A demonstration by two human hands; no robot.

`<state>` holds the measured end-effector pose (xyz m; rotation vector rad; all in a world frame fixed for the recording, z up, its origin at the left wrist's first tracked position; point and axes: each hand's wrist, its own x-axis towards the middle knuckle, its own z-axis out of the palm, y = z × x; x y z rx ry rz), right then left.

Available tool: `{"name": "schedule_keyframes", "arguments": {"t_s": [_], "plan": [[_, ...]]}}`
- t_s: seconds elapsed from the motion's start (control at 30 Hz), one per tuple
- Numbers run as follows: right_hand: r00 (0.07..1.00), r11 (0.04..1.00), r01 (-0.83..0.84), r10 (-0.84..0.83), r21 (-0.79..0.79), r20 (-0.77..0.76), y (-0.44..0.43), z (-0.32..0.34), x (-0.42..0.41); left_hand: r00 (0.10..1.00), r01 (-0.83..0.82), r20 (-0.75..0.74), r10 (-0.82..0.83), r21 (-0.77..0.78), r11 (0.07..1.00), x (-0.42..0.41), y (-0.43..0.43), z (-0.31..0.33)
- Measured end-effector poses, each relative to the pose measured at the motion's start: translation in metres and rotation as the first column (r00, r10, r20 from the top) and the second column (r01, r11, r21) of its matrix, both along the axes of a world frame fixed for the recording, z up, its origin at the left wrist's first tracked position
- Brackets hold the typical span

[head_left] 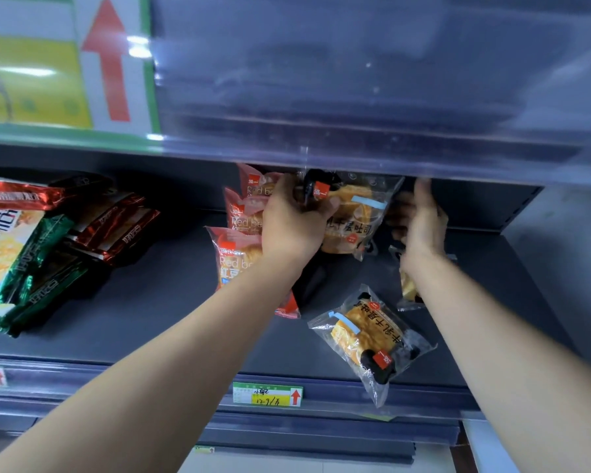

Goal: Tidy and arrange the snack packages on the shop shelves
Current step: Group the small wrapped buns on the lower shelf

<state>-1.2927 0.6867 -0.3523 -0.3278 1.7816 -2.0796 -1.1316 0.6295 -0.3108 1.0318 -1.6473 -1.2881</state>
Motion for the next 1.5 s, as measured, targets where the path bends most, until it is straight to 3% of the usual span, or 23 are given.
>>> {"name": "schedule_keyframes", "arguments": {"t_s": [0.03,0.1,0.17,0.2,0.27,0.4,0.47,0.53,0.57,0.63,0.7,0.8,0.9,1.03,1.13,1.2,1.27,1.37,1.5], "plan": [[0.980,0.981,-0.182,0.186,-0.061,0.064,0.003,0.007,0.001,1.000,-0.002,0.009,0.002,-0.004,1.000,-0.002,0.000,0.001],[0.845,0.849,-0.525,0.529,-0.065,0.081,0.008,0.013,0.001,0.999,-0.013,0.034,0.013,-0.016,1.000,-0.005,0.001,0.000],[0.717,0.719,-0.695,0.693,-0.011,0.073,0.013,0.013,0.000,0.998,-0.012,0.057,0.014,-0.028,1.000,-0.007,0.002,-0.004],[0.707,0.709,-0.705,0.703,0.000,0.077,0.015,0.011,0.000,0.998,0.003,0.065,-0.001,-0.029,1.000,-0.007,0.003,-0.008],[0.775,0.776,-0.630,0.627,0.019,0.084,0.019,0.006,-0.002,0.997,0.038,0.067,-0.033,-0.063,0.997,-0.007,0.009,-0.015],[0.865,0.856,-0.501,0.498,0.123,0.063,0.030,-0.002,-0.003,0.996,0.001,0.084,0.027,-0.316,0.949,0.000,0.026,-0.023],[0.876,0.860,-0.482,0.477,0.165,0.074,0.036,-0.007,-0.004,0.989,0.078,0.142,-0.028,-0.353,0.932,0.005,0.032,-0.024],[0.887,0.856,-0.461,0.455,0.235,0.082,0.039,-0.014,-0.005,0.948,0.227,0.296,-0.113,-0.384,0.895,0.011,0.035,-0.027],[0.898,0.848,-0.433,0.437,0.306,0.058,0.040,-0.018,-0.006,0.893,0.307,0.437,-0.110,-0.410,0.859,0.015,0.035,-0.028],[0.918,0.828,-0.349,0.397,0.440,-0.020,0.038,-0.023,-0.005,0.699,0.451,0.714,-0.038,-0.399,0.798,0.024,0.029,-0.031],[0.924,0.819,-0.302,0.378,0.487,-0.063,0.034,-0.025,-0.003,0.526,0.506,0.850,-0.027,-0.288,0.813,0.038,0.017,-0.032],[0.922,0.810,-0.310,0.384,0.499,-0.052,0.029,-0.029,0.000,0.380,0.515,0.917,-0.121,-0.101,0.851,0.056,-0.009,-0.036],[0.924,0.799,-0.290,0.376,0.527,-0.061,0.024,-0.034,0.004,0.192,0.577,0.958,-0.212,0.064,0.814,0.061,-0.022,-0.037],[0.923,0.801,-0.243,0.364,0.548,-0.123,0.018,-0.035,0.011,0.082,0.605,0.984,-0.161,0.080,0.792,0.060,-0.022,-0.034],[0.916,0.815,-0.209,0.357,0.541,-0.183,0.020,-0.036,0.014,0.130,0.634,0.984,-0.126,0.015,0.773,0.065,-0.019,-0.038],[0.917,0.828,-0.180,0.337,0.532,-0.213,0.020,-0.037,0.016,0.218,0.637,0.970,-0.109,-0.057,0.769,0.068,-0.016,-0.040],[0.921,0.840,-0.133,0.301,0.525,-0.247,0.019,-0.040,0.017,0.348,0.606,0.937,0.030,-0.249,0.755,0.069,-0.014,-0.043],[0.924,0.839,-0.087,0.269,0.537,-0.271,0.018,-0.043,0.021,0.532,0.519,0.778,0.334,-0.611,0.598,0.071,-0.021,-0.055],[0.933,0.845,-0.091,0.258,0.527,-0.253,0.020,-0.045,0.023,0.620,0.513,0.675,0.399,-0.734,0.444,0.072,-0.028,-0.071]]}}
